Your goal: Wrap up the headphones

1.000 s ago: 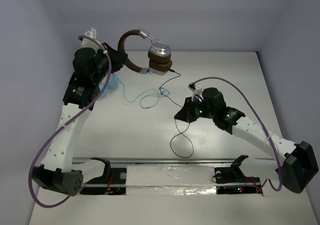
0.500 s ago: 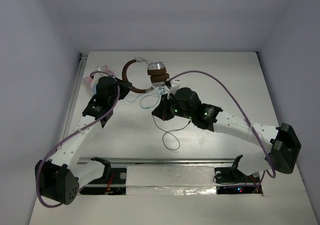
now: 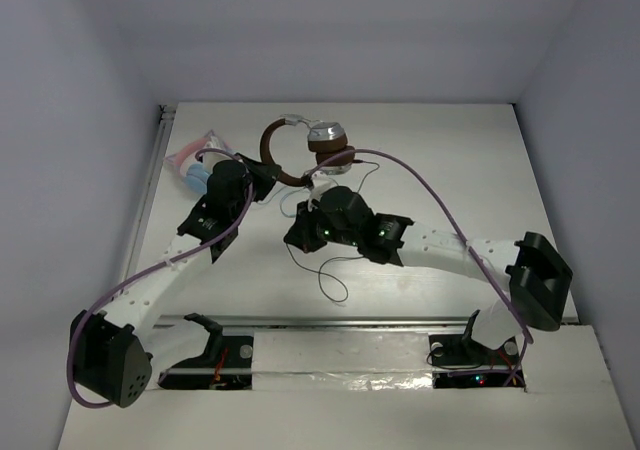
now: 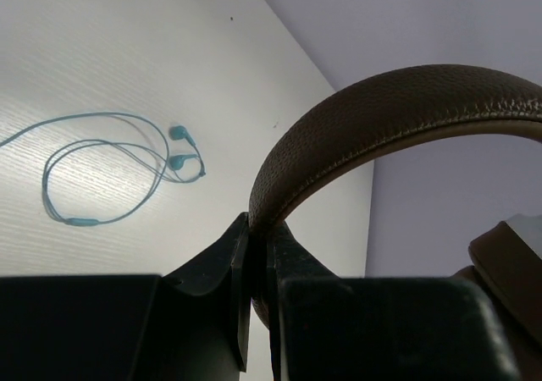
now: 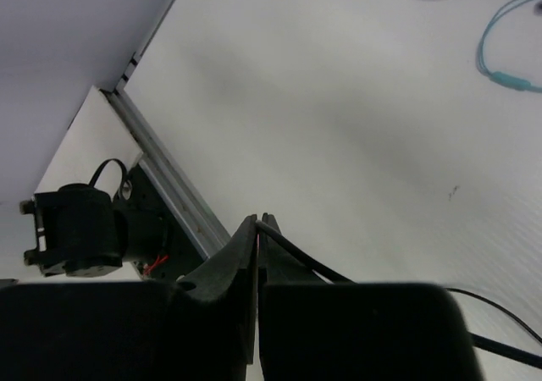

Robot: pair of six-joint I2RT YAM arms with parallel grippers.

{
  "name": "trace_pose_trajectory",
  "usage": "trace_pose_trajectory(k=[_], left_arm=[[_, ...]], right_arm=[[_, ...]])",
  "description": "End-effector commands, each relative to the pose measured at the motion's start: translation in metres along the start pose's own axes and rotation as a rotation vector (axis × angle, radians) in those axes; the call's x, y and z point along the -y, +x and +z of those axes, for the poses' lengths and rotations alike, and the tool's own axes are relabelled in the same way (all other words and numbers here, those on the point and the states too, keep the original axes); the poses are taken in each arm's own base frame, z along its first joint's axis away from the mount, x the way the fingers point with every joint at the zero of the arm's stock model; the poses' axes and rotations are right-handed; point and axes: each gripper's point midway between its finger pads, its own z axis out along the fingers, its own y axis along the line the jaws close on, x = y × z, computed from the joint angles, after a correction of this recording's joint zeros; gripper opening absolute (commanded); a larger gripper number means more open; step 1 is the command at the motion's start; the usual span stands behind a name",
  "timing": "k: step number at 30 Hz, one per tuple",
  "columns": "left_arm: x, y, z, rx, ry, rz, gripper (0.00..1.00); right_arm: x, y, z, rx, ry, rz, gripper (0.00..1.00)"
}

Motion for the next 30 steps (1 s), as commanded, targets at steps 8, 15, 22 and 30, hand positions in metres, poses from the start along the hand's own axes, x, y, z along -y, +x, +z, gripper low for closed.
trace_pose_trajectory(k=[8, 15, 22, 30], left_arm=[[0.048, 0.012, -0.011, -0.140, 0.176, 0.110, 0.00], [0.036, 0.035, -0.004, -0.276, 0.198, 0.125, 0.00], [0.007, 0.028, 0.002, -0.233, 0.101, 0.245, 0.00], [-0.030, 0.040, 0.000, -0.246, 0.012, 0.375, 0.00]], right_arm=[[-0.043, -0.100, -0.039, 0.298, -0.063, -0.188, 0.00], [-0.049, -0.142, -0.045, 0.408, -0.097, -0.222, 0.00], [-0.053, -0.185, -0.080, 0.479, -0.178, -0.168, 0.00], [-0.030, -0.206, -0.072, 0.399, -0.291, -0.158, 0.00]])
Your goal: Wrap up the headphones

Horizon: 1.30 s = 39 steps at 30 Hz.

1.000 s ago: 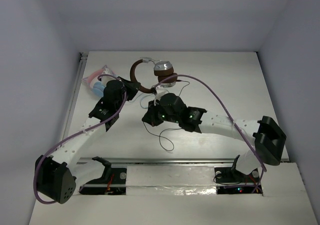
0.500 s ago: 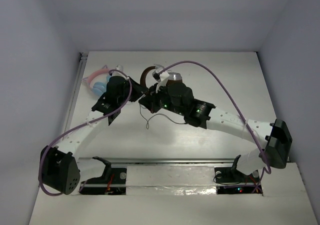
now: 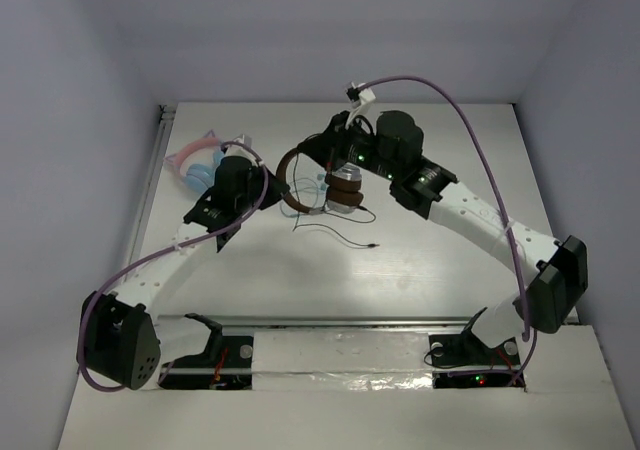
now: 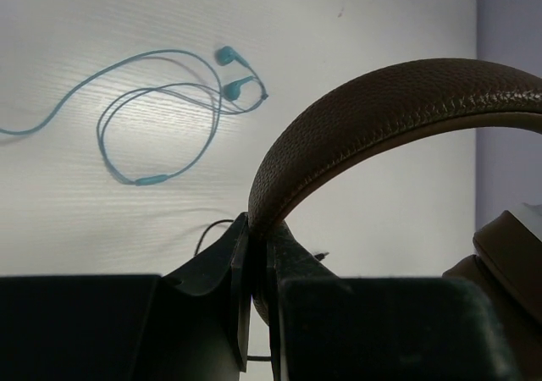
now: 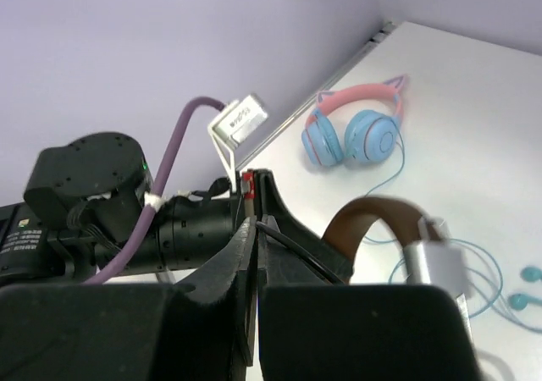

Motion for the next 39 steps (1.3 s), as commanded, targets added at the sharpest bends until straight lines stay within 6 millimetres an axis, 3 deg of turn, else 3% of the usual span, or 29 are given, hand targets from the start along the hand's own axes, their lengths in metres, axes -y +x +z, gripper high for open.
trace_pose_trajectory(k=[1, 4, 6, 10, 11, 14, 15, 16, 18, 19, 23, 29, 32, 33, 36, 37, 39], left_arm=[[-0.003, -0.008, -0.006, 0.063, -0.015, 0.062, 0.00], [-0.015, -0.011, -0.010, 0.107, -0.074, 0.074, 0.00], [-0.028, -0.012, -0.014, 0.124, -0.132, 0.074, 0.00], [-0.035, -0.018, -0.026, 0.166, -0.162, 0.086, 0.00], [-0.032, -0.015, -0.026, 0.152, -0.154, 0.097, 0.00], [-0.028, -0.004, -0.028, 0.116, -0.136, 0.120, 0.00], [-0.028, -0.003, -0.029, 0.108, -0.131, 0.134, 0.00], [-0.028, 0.005, -0.028, 0.073, -0.129, 0.144, 0.00], [-0.027, 0.014, -0.026, 0.040, -0.117, 0.167, 0.00], [-0.026, 0.024, -0.024, -0.004, -0.112, 0.181, 0.00], [-0.017, 0.048, -0.017, -0.086, -0.072, 0.219, 0.00], [0.005, 0.050, -0.025, -0.100, 0.002, 0.237, 0.00], [0.012, 0.046, -0.034, -0.095, 0.029, 0.241, 0.00], [0.012, 0.046, -0.036, -0.095, 0.031, 0.241, 0.00], [0.011, 0.051, -0.042, -0.117, 0.042, 0.250, 0.00], [0.010, 0.054, -0.045, -0.129, 0.046, 0.251, 0.00], [0.008, 0.056, -0.048, -0.136, 0.045, 0.254, 0.00]], right_arm=[[-0.020, -0.015, -0.002, -0.015, -0.204, 0.012, 0.00], [-0.024, -0.029, -0.009, 0.002, -0.316, 0.051, 0.00], [-0.012, -0.047, -0.015, 0.054, -0.350, 0.089, 0.00], [0.007, -0.058, -0.019, 0.052, -0.425, 0.144, 0.00], [0.017, -0.054, -0.013, 0.036, -0.426, 0.195, 0.00], [0.036, -0.071, -0.008, 0.071, -0.416, 0.217, 0.05], [0.045, -0.063, 0.002, 0.052, -0.401, 0.246, 0.05], [0.051, -0.073, 0.003, 0.066, -0.392, 0.249, 0.05], [0.058, -0.071, 0.012, 0.055, -0.379, 0.291, 0.05], [0.062, -0.082, 0.013, 0.080, -0.367, 0.290, 0.06], [0.067, -0.090, 0.024, 0.094, -0.357, 0.372, 0.06], [0.096, -0.077, 0.036, 0.117, -0.247, 0.395, 0.09], [0.127, -0.065, 0.026, 0.156, -0.177, 0.417, 0.09], [0.140, -0.065, 0.015, 0.188, -0.172, 0.443, 0.09], [0.161, -0.075, -0.007, 0.271, -0.155, 0.503, 0.09], [0.181, -0.073, -0.016, 0.296, -0.112, 0.530, 0.09], [0.194, -0.076, -0.025, 0.324, -0.099, 0.569, 0.10]])
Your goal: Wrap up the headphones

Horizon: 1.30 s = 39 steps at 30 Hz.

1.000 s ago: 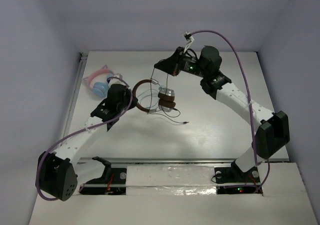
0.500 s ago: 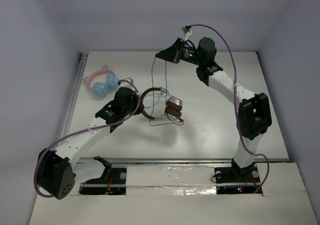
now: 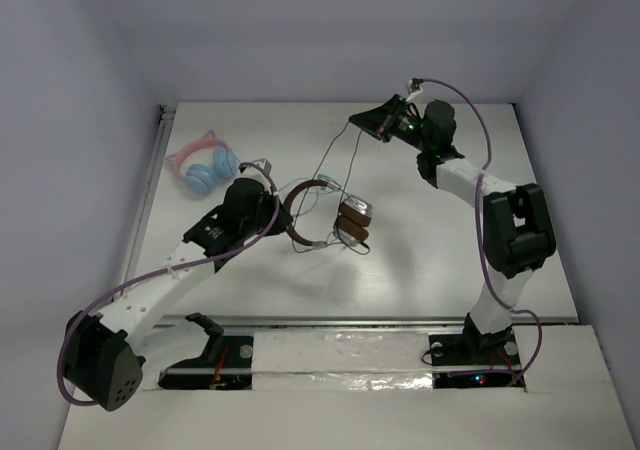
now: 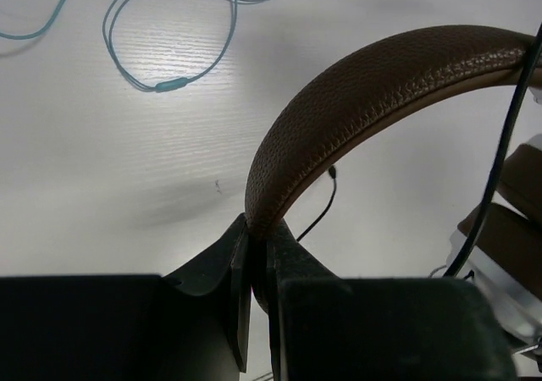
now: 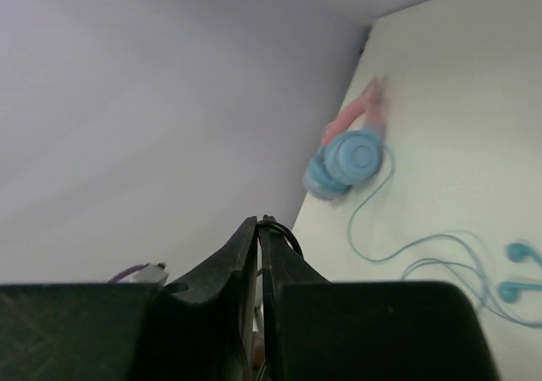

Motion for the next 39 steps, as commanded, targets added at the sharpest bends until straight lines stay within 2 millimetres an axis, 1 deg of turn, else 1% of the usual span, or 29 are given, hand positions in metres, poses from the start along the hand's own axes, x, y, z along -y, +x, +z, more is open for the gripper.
trace_pose_trajectory(k=[1, 2, 3, 6, 7, 8, 10, 12, 15, 16, 19, 21, 22, 23, 24, 25, 26, 27, 28, 29, 30, 31, 32, 33, 34, 35, 36, 37, 39], left_arm=[[0.023, -0.011, -0.019, 0.023, 0.106, 0.026, 0.00], [0.024, -0.009, -0.020, 0.016, 0.114, 0.031, 0.00], [0.024, -0.007, -0.021, 0.007, 0.120, 0.036, 0.00], [0.027, 0.001, -0.023, -0.023, 0.152, 0.051, 0.00], [0.029, 0.002, -0.025, -0.025, 0.166, 0.052, 0.00], [0.032, 0.001, -0.027, -0.021, 0.178, 0.053, 0.00], [0.040, -0.004, -0.034, -0.004, 0.216, 0.055, 0.00], [0.048, -0.011, -0.041, 0.010, 0.246, 0.058, 0.00], [0.063, -0.018, -0.051, 0.015, 0.307, 0.067, 0.00], [0.070, -0.018, -0.056, 0.007, 0.344, 0.072, 0.00], [0.079, -0.018, -0.064, -0.012, 0.381, 0.073, 0.00], [0.077, -0.019, -0.063, -0.018, 0.364, 0.074, 0.00], [0.074, -0.020, -0.060, -0.029, 0.336, 0.081, 0.00], [0.071, -0.022, -0.058, -0.030, 0.314, 0.083, 0.00], [0.070, -0.024, -0.056, -0.025, 0.301, 0.078, 0.00], [0.072, -0.029, -0.053, -0.012, 0.297, 0.077, 0.00], [0.074, -0.031, -0.052, -0.012, 0.302, 0.075, 0.00], [0.078, -0.035, -0.052, -0.005, 0.311, 0.078, 0.00], [0.076, -0.039, -0.045, -0.004, 0.297, 0.075, 0.00], [0.080, -0.044, -0.040, -0.003, 0.296, 0.085, 0.00], [0.076, -0.048, -0.039, 0.005, 0.286, 0.082, 0.00], [0.080, -0.057, -0.037, 0.018, 0.293, 0.083, 0.00], [0.077, -0.066, -0.036, 0.036, 0.286, 0.076, 0.00], [0.076, -0.073, -0.034, 0.044, 0.283, 0.071, 0.00], [0.081, -0.085, -0.035, 0.060, 0.296, 0.070, 0.00], [0.077, -0.096, -0.035, 0.083, 0.284, 0.061, 0.00], [0.074, -0.104, -0.035, 0.097, 0.274, 0.060, 0.00], [0.079, -0.115, -0.036, 0.103, 0.281, 0.061, 0.00], [0.077, -0.132, -0.038, 0.134, 0.264, 0.057, 0.00]], right_arm=[[-0.030, -0.059, -0.023, 0.193, -0.095, -0.027, 0.11], [-0.026, -0.059, -0.022, 0.196, -0.091, -0.016, 0.11], [-0.020, -0.066, -0.025, 0.209, -0.077, -0.002, 0.11], [0.006, -0.079, -0.025, 0.247, -0.015, 0.034, 0.13], [0.012, -0.079, -0.024, 0.250, -0.006, 0.041, 0.13], [0.024, -0.081, -0.024, 0.253, 0.012, 0.052, 0.15], [0.036, -0.082, -0.026, 0.256, 0.027, 0.064, 0.21], [0.050, -0.074, -0.027, 0.245, 0.042, 0.079, 0.25], [0.065, -0.072, -0.034, 0.268, 0.073, 0.092, 0.35], [0.076, -0.070, -0.041, 0.274, 0.099, 0.107, 0.40], [0.091, -0.069, -0.054, 0.297, 0.152, 0.122, 0.46], [0.084, -0.064, -0.058, 0.271, 0.153, 0.093, 0.46], [0.059, -0.068, -0.063, 0.277, 0.121, 0.048, 0.45], [0.052, -0.058, -0.066, 0.260, 0.120, 0.038, 0.43], [0.047, -0.055, -0.071, 0.248, 0.141, -0.009, 0.41], [0.012, -0.056, -0.076, 0.251, 0.110, -0.073, 0.39], [0.002, -0.051, -0.079, 0.252, 0.124, -0.105, 0.38], [0.005, -0.047, -0.087, 0.240, 0.181, -0.157, 0.36], [-0.005, -0.044, -0.091, 0.242, 0.191, -0.187, 0.34], [-0.020, -0.041, -0.106, 0.260, 0.201, -0.226, 0.22], [-0.025, -0.038, -0.114, 0.269, 0.204, -0.240, 0.22], [-0.030, -0.035, -0.122, 0.278, 0.209, -0.250, 0.09], [-0.034, -0.030, -0.130, 0.281, 0.213, -0.263, 0.05], [-0.038, -0.017, -0.144, 0.280, 0.215, -0.282, 0.02], [-0.039, -0.011, -0.152, 0.280, 0.217, -0.292, 0.00], [-0.039, -0.003, -0.159, 0.277, 0.216, -0.295, 0.00], [-0.055, 0.002, -0.171, 0.295, 0.184, -0.338, 0.00], [-0.042, 0.017, -0.180, 0.279, 0.204, -0.335, 0.00], [-0.050, 0.028, -0.191, 0.273, 0.178, -0.369, 0.00]])
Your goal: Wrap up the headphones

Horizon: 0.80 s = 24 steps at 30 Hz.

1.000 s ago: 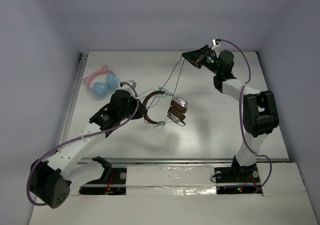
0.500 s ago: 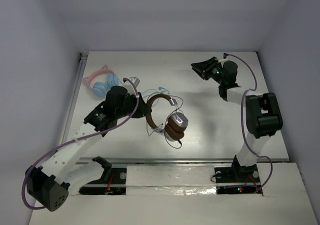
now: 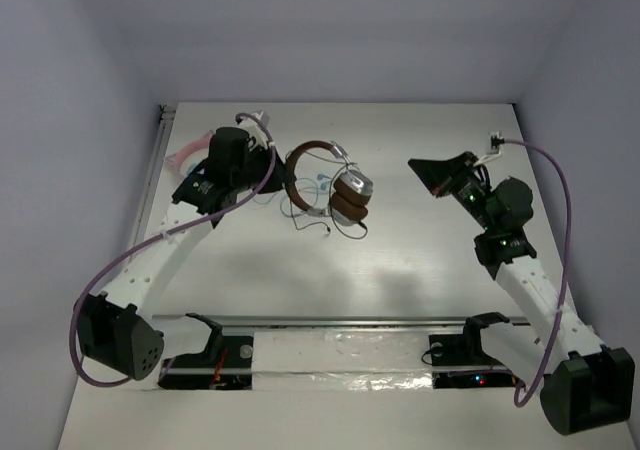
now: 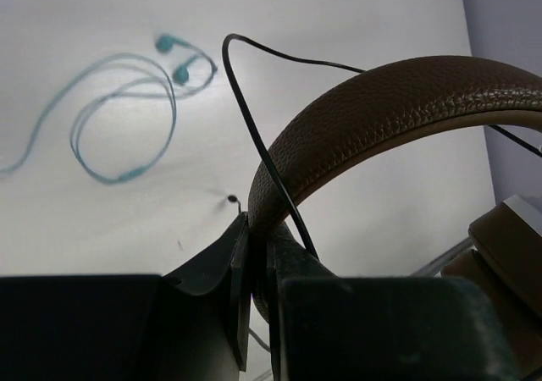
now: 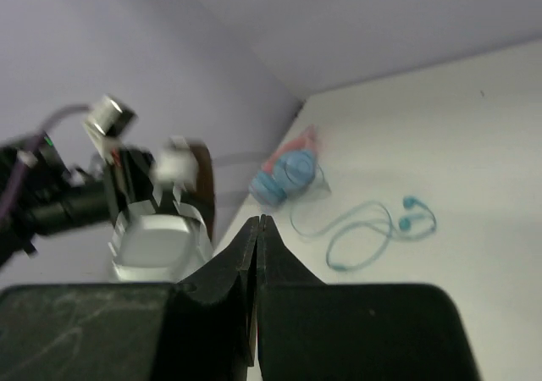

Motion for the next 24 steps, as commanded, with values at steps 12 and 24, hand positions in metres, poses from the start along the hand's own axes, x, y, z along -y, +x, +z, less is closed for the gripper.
trace_pose_trajectory(k=[12, 24], left_arm=[[0.061, -0.116, -0.030, 0.219, 0.138, -0.031, 0.00], [0.066, -0.114, -0.030, 0.215, 0.166, -0.154, 0.00]], right_arm=[[-0.092, 0.097, -0.044, -0.201, -0.310, -0.204, 0.13], [-0.120, 0.164, 0.018, -0.099, -0.196, -0.338, 0.78]])
